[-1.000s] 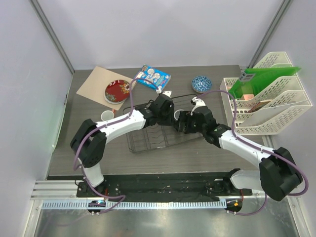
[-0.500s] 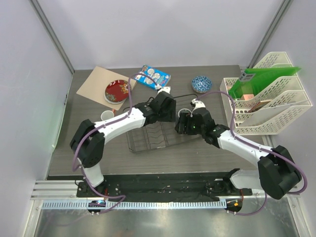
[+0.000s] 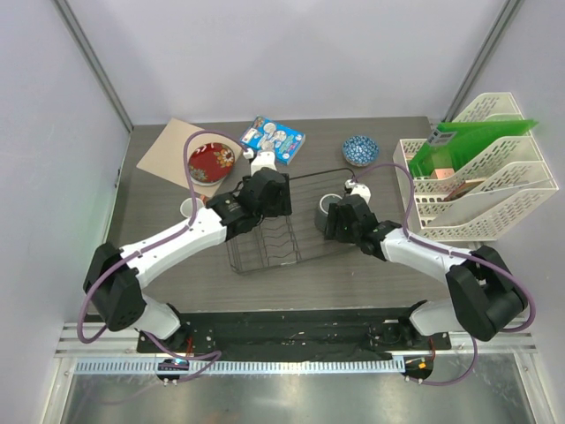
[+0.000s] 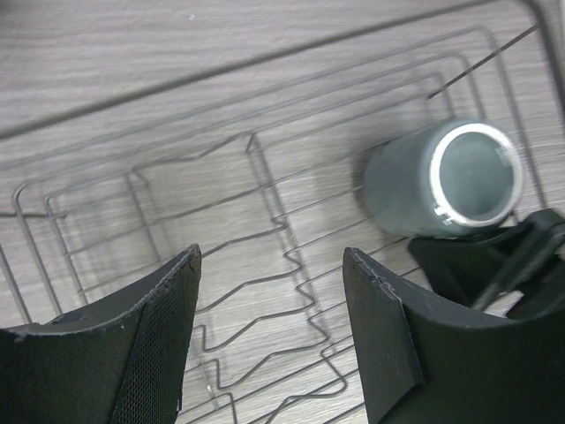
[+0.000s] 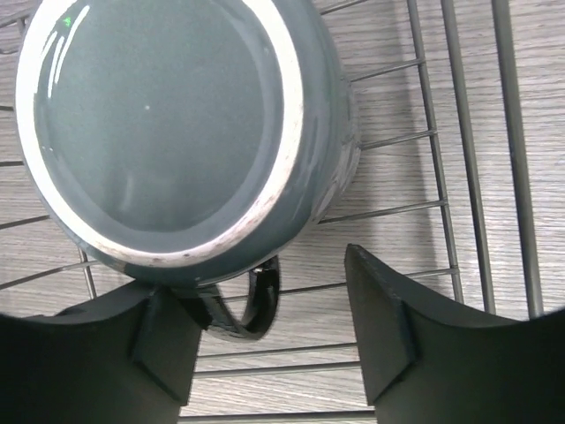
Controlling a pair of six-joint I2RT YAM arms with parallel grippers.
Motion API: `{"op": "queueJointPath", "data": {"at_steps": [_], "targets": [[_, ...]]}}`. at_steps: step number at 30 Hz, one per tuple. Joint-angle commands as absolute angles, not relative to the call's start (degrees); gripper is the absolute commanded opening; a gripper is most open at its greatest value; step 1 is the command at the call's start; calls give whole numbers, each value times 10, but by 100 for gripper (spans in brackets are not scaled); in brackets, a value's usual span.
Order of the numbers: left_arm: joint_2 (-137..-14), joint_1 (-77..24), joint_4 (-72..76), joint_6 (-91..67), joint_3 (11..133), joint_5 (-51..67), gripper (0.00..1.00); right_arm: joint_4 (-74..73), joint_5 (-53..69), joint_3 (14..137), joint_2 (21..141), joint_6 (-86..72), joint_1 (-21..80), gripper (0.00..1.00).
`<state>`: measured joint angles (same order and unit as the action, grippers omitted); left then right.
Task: Unload the mixed dishes from the dish rack
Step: Pick up the cup from the dish rack.
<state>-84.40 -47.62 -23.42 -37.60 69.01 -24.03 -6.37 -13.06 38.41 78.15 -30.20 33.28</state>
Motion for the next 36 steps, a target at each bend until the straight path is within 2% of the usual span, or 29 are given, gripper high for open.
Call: {"op": "queueJointPath", "data": {"at_steps": [1, 15, 18, 19, 24, 32, 36], "targets": [[-832, -476, -223, -392, 674, -258, 65, -49, -163, 405, 788, -308, 335, 64], [-830, -476, -220, -397, 659, -250, 65, -10, -178, 381, 787, -283, 339, 34], [-827, -476, -220, -398, 654, -251, 64, -5, -178, 375, 786, -280, 341, 14], [-825, -476, -220, -399, 653, -251, 64, -4, -178, 374, 785, -282, 340, 1], [-812, -476, -222, -401, 646, -258, 64, -3, -172, 363, 753, -287, 343, 1], [-759, -476, -232, -392, 642, -306, 64, -25, -164, 396, 594, -274, 359, 1], [-711, -475, -215, -394, 631, -353, 69, -13, -110, 420, 538, -280, 358, 1]]}}
